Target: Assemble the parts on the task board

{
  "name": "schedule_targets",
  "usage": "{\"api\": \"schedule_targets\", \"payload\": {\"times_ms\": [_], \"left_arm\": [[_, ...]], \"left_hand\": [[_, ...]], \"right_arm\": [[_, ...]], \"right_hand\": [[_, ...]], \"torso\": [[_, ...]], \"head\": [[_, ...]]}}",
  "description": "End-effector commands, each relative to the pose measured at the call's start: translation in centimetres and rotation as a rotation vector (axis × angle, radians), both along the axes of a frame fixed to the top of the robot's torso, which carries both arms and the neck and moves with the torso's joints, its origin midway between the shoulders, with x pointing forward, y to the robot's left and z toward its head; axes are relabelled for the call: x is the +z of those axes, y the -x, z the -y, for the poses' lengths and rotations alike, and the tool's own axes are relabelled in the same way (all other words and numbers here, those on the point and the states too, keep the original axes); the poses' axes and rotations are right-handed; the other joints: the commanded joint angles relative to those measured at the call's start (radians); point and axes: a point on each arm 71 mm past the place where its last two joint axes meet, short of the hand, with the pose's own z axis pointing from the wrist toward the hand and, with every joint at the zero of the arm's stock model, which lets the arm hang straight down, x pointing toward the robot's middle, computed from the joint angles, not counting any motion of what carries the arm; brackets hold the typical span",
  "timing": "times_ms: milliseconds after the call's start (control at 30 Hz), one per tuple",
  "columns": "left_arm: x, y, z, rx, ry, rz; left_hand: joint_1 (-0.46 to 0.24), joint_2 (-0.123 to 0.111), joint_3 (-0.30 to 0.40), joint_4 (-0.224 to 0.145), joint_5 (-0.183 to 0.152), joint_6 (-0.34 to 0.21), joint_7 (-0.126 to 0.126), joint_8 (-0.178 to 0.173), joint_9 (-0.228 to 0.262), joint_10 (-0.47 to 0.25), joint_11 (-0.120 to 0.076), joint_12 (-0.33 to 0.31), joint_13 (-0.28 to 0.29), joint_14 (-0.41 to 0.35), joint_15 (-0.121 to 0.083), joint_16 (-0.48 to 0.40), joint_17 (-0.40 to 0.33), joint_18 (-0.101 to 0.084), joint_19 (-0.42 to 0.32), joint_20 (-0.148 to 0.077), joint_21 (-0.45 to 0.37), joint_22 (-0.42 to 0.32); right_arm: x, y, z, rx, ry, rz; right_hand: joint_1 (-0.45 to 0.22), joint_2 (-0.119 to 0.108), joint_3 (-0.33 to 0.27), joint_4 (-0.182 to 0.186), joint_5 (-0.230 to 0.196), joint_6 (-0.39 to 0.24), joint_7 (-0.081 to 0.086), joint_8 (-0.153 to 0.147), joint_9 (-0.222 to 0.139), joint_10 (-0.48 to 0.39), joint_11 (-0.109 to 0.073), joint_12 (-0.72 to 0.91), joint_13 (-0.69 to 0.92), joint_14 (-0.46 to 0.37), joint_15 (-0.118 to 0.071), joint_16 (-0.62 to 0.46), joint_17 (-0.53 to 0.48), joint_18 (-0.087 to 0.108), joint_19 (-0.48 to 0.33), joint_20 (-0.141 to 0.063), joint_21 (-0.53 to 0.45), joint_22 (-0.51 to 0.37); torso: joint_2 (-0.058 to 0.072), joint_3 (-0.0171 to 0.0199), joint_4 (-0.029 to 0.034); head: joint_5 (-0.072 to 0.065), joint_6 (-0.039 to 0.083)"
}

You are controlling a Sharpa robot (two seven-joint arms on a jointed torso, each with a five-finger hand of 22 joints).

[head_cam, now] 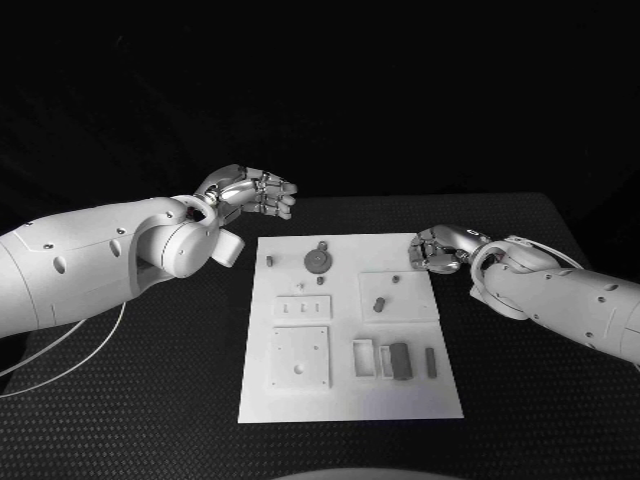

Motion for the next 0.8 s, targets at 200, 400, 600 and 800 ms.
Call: {"api": "schedule_targets", "payload": {"times_ms": [200, 400, 600, 800], "left_arm": [[0.1, 0.2, 0.4, -0.046, -0.014, 0.016], [0.0, 0.2, 0.4, -0.041, -0.044, 0.01], [-0.3, 0.2, 0.7, -0.05, -0.123, -0.005], [-1.0, 0.1, 1.5, -0.074, -0.2, -0.067]], "left_hand": [[-0.004, 0.018, -0.002, 0.009, -0.003, 0.035, -0.012, 0.01, 0.002, 0.028, -0.008, 0.001, 0.006, 0.016, -0.001, -0.008, 0.01, 0.011, 0.008, -0.005, -0.005, 0.005], [-0.015, 0.02, -0.006, 0.014, -0.003, 0.05, -0.016, 0.01, 0.0, 0.037, -0.011, 0.0, 0.009, 0.024, -0.003, -0.008, 0.017, 0.011, 0.012, -0.007, -0.004, 0.009], [-0.05, 0.011, -0.02, 0.033, -0.004, 0.068, -0.023, 0.008, -0.003, 0.059, -0.02, 0.004, 0.016, 0.047, -0.011, -0.001, 0.029, 0.015, 0.029, -0.014, 0.005, 0.017], [-0.087, 0.017, -0.03, 0.056, -0.004, 0.071, -0.023, -0.002, -0.01, 0.068, -0.024, 0.002, 0.02, 0.055, -0.016, -0.002, 0.038, 0.016, 0.034, -0.019, 0.006, 0.023]], "right_arm": [[0.1, 0.0, -0.2, -0.001, 0.0, 0.027], [0.3, 0.2, -0.3, -0.009, -0.005, 0.031], [2.3, -0.2, -1.1, 0.009, 0.006, 0.06], [4.6, -0.3, -2.8, 0.045, 0.013, 0.092]], "right_hand": [[0.0, 0.01, 0.0, -0.01, 0.004, 0.246, -0.027, 0.01, 0.005, -0.015, -0.031, 0.005, -0.002, 0.006, -0.011, 0.006, -0.002, 0.007, 0.011, -0.002, 0.005, 0.016], [0.0, 0.008, 0.0, -0.012, 0.004, 0.248, -0.028, 0.011, 0.006, -0.012, -0.032, 0.005, -0.003, 0.008, -0.012, 0.006, -0.003, 0.007, 0.013, -0.003, 0.005, 0.016], [0.0, 0.005, 0.0, -0.014, 0.004, 0.25, -0.029, 0.012, 0.007, -0.011, -0.033, 0.004, -0.004, 0.009, -0.013, 0.006, -0.003, 0.007, 0.013, -0.003, 0.005, 0.016], [0.001, 0.003, 0.001, -0.015, 0.004, 0.252, -0.03, 0.013, 0.008, -0.009, -0.034, 0.003, -0.004, 0.01, -0.014, 0.005, -0.004, 0.007, 0.013, -0.004, 0.005, 0.016]], "torso": [[0.0, 0.0003, -0.0003], [-0.001, 0.0002, -0.0016], [-0.002, -0.0001, -0.0021], [-0.005, -0.0011, -0.0037]], "head": [[0.0, -0.002], [-0.002, 0.002], [-0.004, 0.009], [-0.007, 0.017]]}}
